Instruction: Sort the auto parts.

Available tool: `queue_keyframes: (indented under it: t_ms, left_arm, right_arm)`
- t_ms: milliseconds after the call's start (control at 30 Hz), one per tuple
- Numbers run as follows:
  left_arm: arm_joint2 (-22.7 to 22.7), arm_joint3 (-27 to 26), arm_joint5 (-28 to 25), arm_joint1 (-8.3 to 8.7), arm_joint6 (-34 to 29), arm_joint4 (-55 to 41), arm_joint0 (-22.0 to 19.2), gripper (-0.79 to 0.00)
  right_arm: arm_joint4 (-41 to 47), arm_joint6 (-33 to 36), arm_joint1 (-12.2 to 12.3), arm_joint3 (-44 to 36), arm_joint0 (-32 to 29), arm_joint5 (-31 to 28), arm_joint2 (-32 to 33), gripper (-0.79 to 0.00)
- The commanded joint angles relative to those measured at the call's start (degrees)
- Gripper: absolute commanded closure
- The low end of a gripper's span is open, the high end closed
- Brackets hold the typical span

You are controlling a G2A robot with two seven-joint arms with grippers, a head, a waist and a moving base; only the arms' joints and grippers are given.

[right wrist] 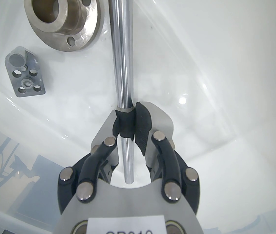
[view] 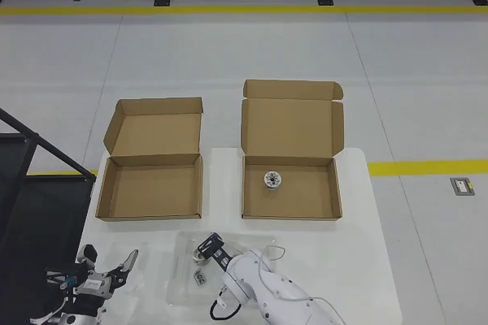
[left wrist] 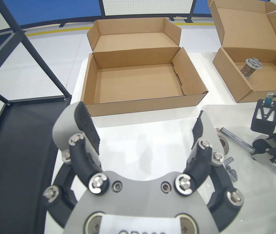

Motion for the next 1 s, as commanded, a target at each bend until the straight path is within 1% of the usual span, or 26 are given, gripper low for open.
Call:
queue_keyframes:
  t_ms: [0, 67, 167, 300, 433, 533, 567, 633, 867, 967]
  left_arm:
    - [0.0, 0.0, 0.0, 0.0, 0.0, 0.0, 0.0, -0.785]
    - [0.0, 0.0, 0.0, 0.0, 0.0, 0.0, 0.0, -0.785]
    - [0.0, 0.0, 0.0, 0.0, 0.0, 0.0, 0.0, -0.785]
    - [0.0, 0.0, 0.0, 0.0, 0.0, 0.0, 0.0, -0.785]
    - [0.0, 0.0, 0.0, 0.0, 0.0, 0.0, 0.0, -0.785]
    - [0.0, 0.0, 0.0, 0.0, 0.0, 0.0, 0.0, -0.785]
    - [0.0, 0.0, 0.0, 0.0, 0.0, 0.0, 0.0, -0.785]
    - [0.0, 0.0, 0.0, 0.0, 0.0, 0.0, 0.0, -0.785]
    - [0.0, 0.0, 0.0, 0.0, 0.0, 0.0, 0.0, -0.785]
    - [0.0, 0.0, 0.0, 0.0, 0.0, 0.0, 0.0, -0.785]
  right_arm:
    - [-0.9, 0.4, -0.1, -1.5, 0.0, 0.3, 0.1, 0.0]
    - [-2.1, 1.4, 0.1, -4.1, -0.2, -0.1, 0.4, 0.0]
    - [-3.7, 3.7, 0.6, -9.7, -1.0, -2.1, 1.4, 0.0]
    - [-6.2, 6.4, 1.8, -19.2, -2.7, -6.5, 3.7, 0.0]
    - [-10.1, 6.4, 3.2, -29.6, -5.1, -10.2, 7.5, 0.0]
    - [-14.0, 6.1, 4.2, -35.9, -6.9, -11.0, 11.3, 0.0]
    - [-15.5, 6.3, 4.5, -37.2, -7.5, -10.4, 12.7, 0.0]
    - [-16.8, 8.0, 4.7, -38.3, -7.9, -10.3, 13.9, 0.0]
    - [-16.8, 8.0, 4.7, -38.3, -7.9, -10.3, 13.9, 0.0]
    - [-17.2, 5.9, 4.8, -36.1, -8.2, -8.2, 16.1, 0.0]
